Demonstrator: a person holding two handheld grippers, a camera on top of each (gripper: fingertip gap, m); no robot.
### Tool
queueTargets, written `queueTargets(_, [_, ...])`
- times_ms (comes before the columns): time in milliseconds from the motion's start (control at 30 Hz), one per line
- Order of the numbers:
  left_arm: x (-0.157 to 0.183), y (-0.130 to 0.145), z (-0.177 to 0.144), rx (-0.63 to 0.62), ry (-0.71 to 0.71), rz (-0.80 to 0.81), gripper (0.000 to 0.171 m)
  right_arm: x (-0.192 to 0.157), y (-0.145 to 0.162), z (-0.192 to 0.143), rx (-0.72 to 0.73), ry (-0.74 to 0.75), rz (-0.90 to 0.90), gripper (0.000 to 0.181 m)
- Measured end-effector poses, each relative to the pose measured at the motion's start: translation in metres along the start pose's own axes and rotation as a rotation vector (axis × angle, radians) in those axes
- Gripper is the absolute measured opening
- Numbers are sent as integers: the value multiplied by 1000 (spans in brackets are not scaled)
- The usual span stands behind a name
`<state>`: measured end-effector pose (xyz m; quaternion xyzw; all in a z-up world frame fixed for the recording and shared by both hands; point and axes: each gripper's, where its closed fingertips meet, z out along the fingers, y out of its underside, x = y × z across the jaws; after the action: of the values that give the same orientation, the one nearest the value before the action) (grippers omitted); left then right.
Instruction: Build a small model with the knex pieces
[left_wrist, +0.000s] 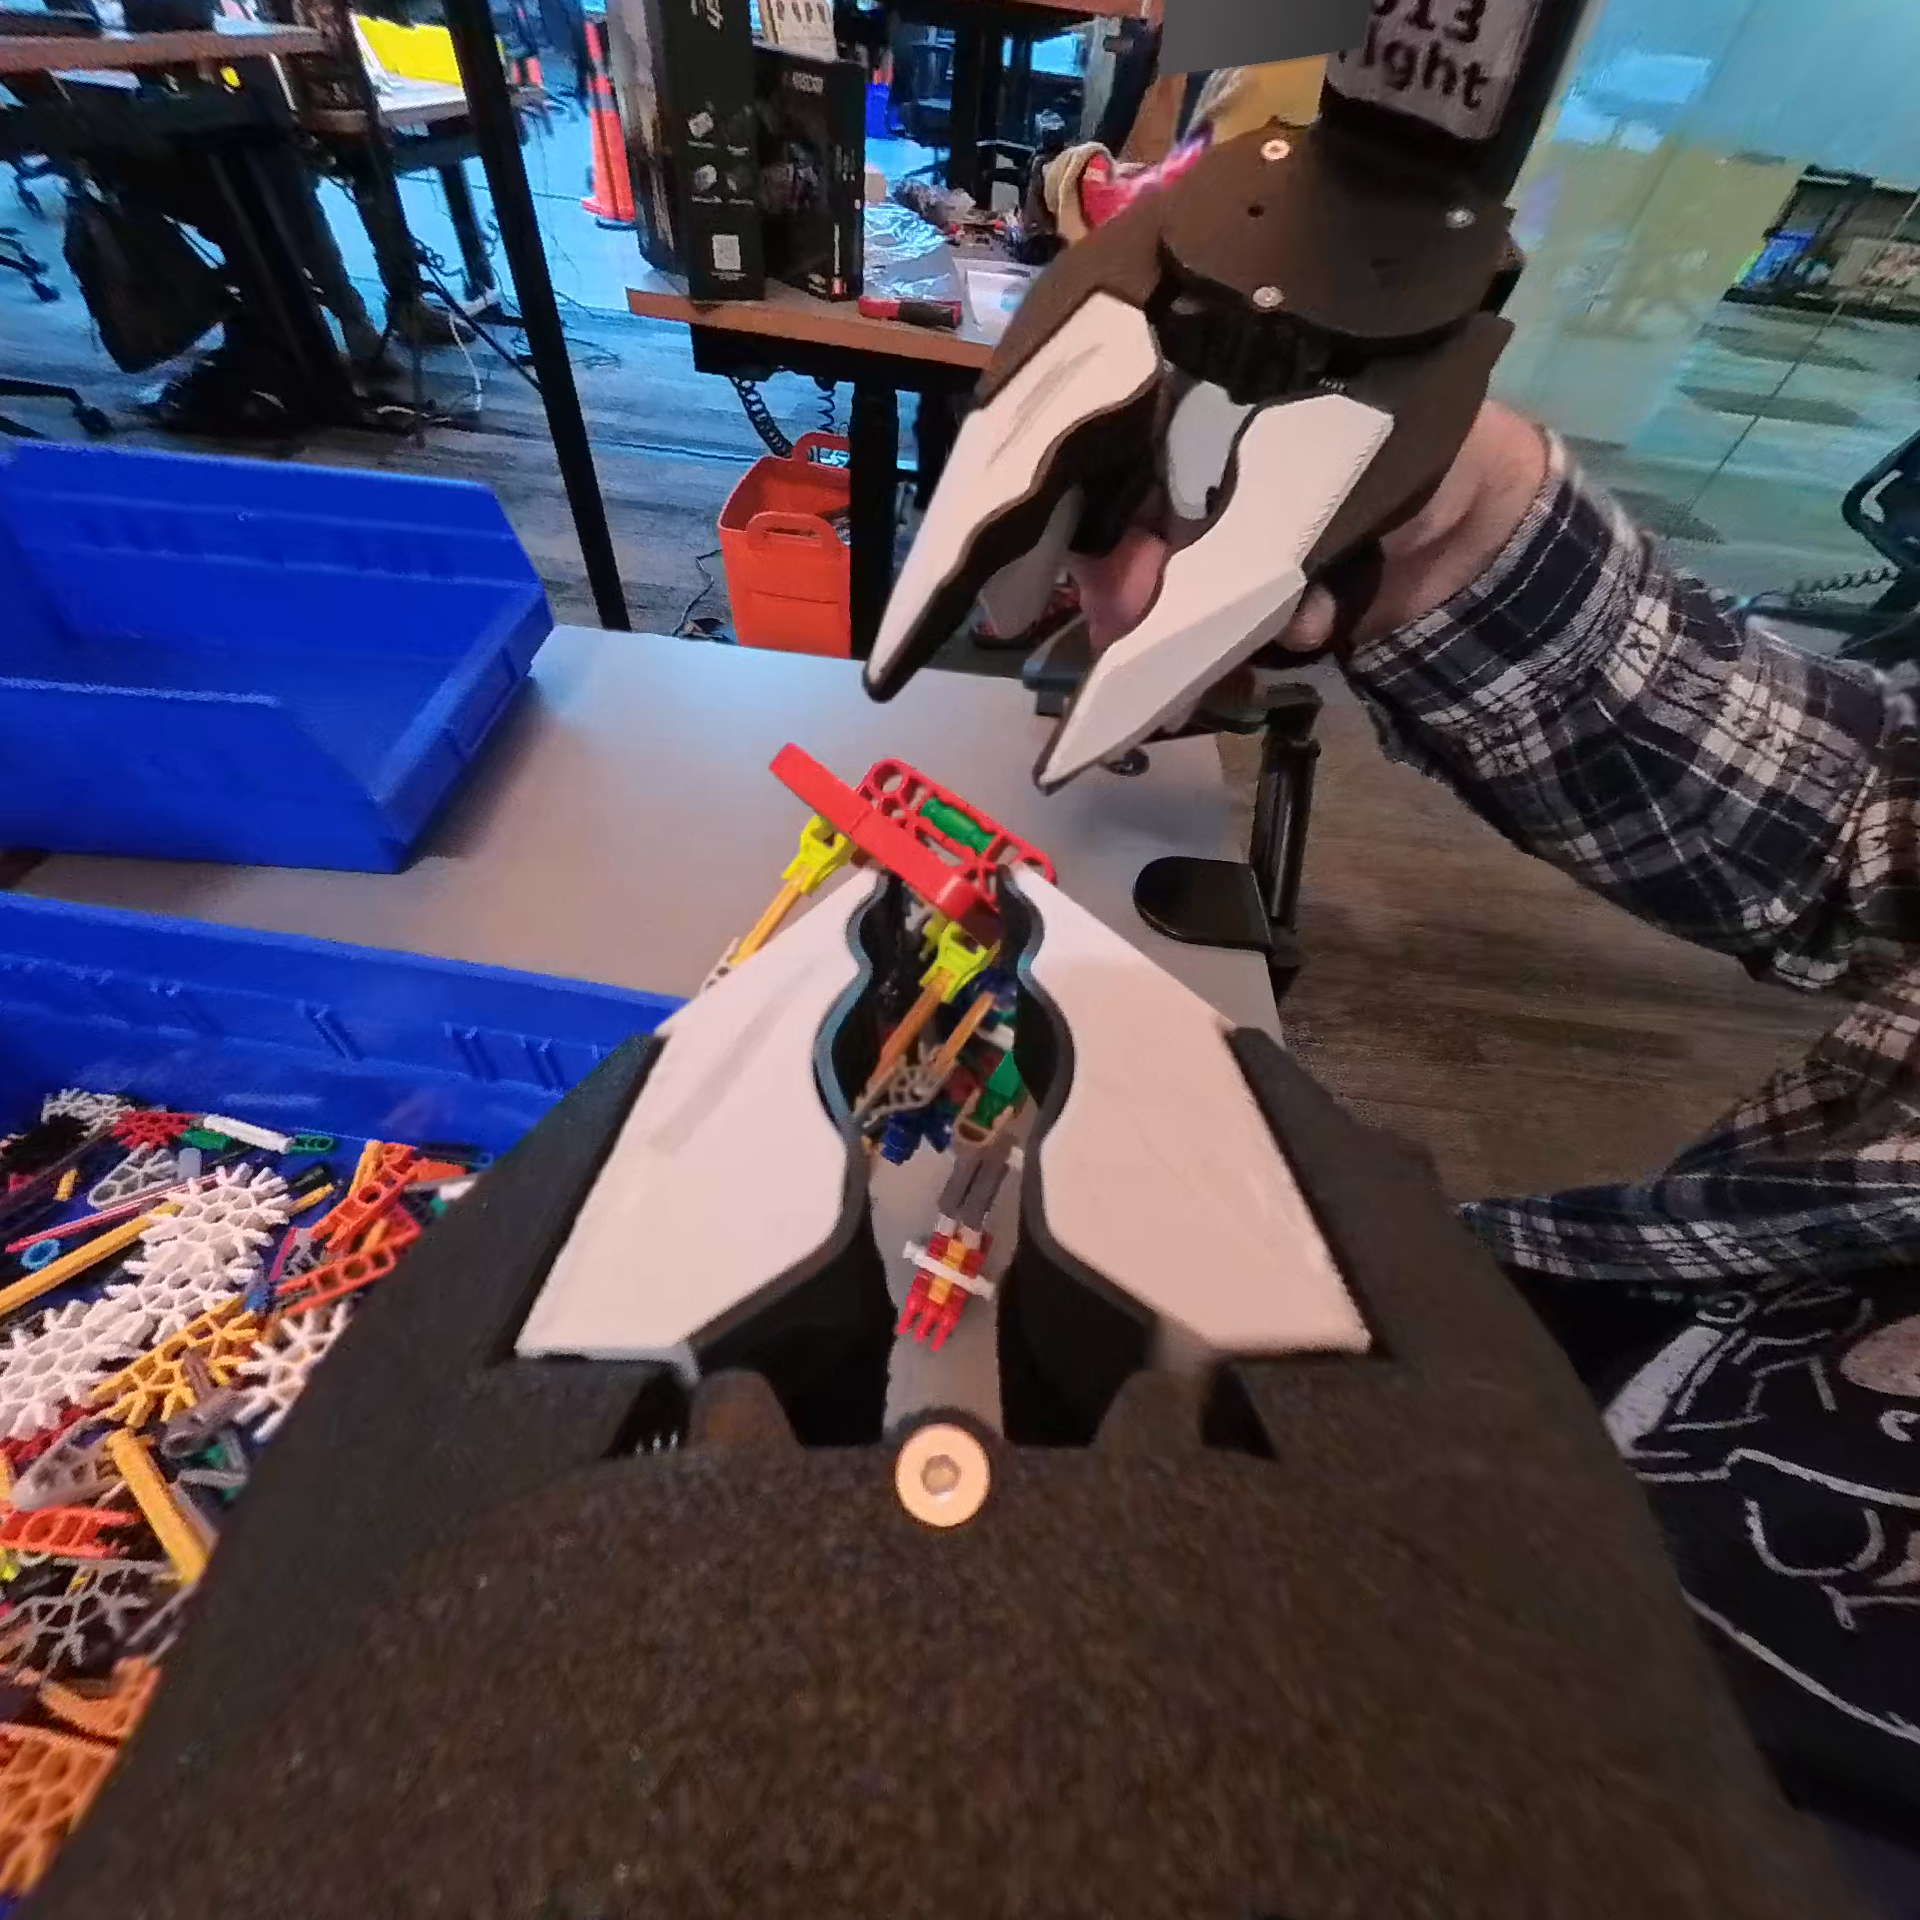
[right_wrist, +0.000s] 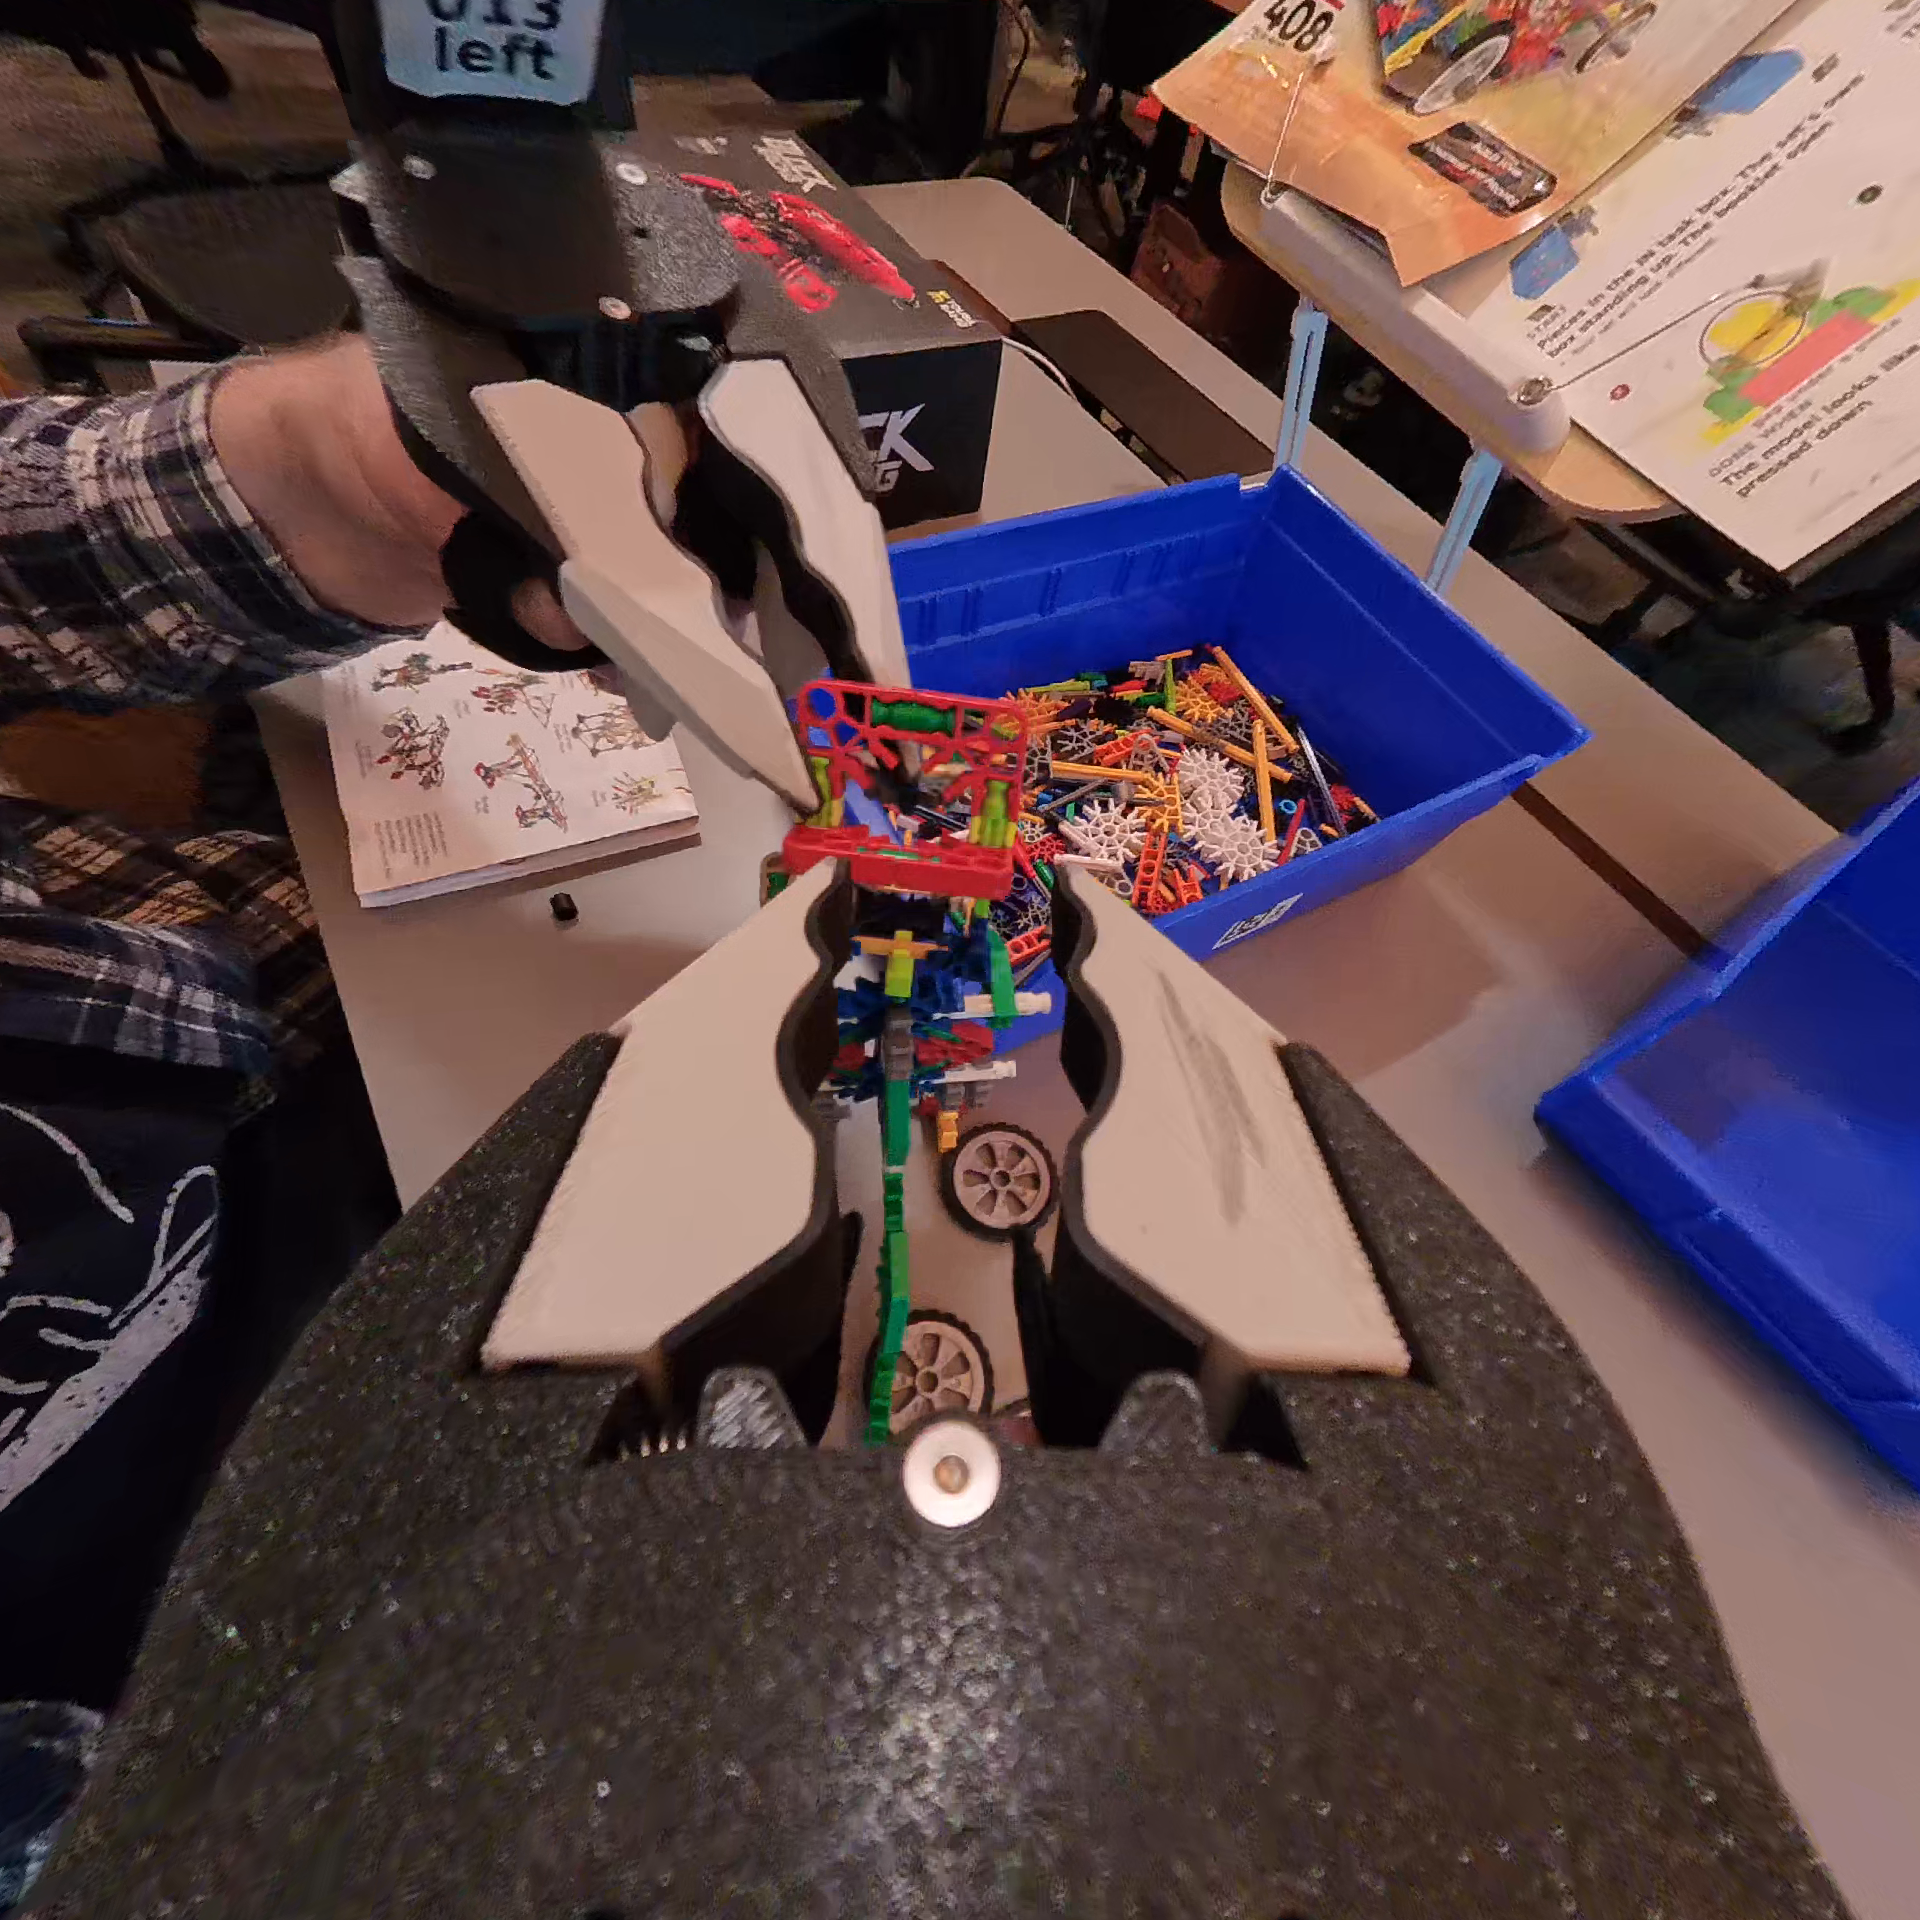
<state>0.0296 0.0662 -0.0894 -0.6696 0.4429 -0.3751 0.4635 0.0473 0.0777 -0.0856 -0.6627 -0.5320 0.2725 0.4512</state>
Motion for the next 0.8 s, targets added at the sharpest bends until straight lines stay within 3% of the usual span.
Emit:
queueTargets(167, [-3,-9,0,-25,-34,137,5,2,-7,4,46,-79,17,37])
queueTargets(267, [2,-10,4,-39,36,203,4,3,-6,8,41,-121,-2,37])
queueTargets(433, [-7,-11,8,-38,19,253,4,8,-5,11,61,-105,-39,14])
queueTargets(633, [-19,-12,12,-23,-35,272,15,12,-6,12,77,-67,-97,5])
queueTargets(800, [-30,-14,14,-19,-96,337,9,17,-7,15,84,1,-121,4])
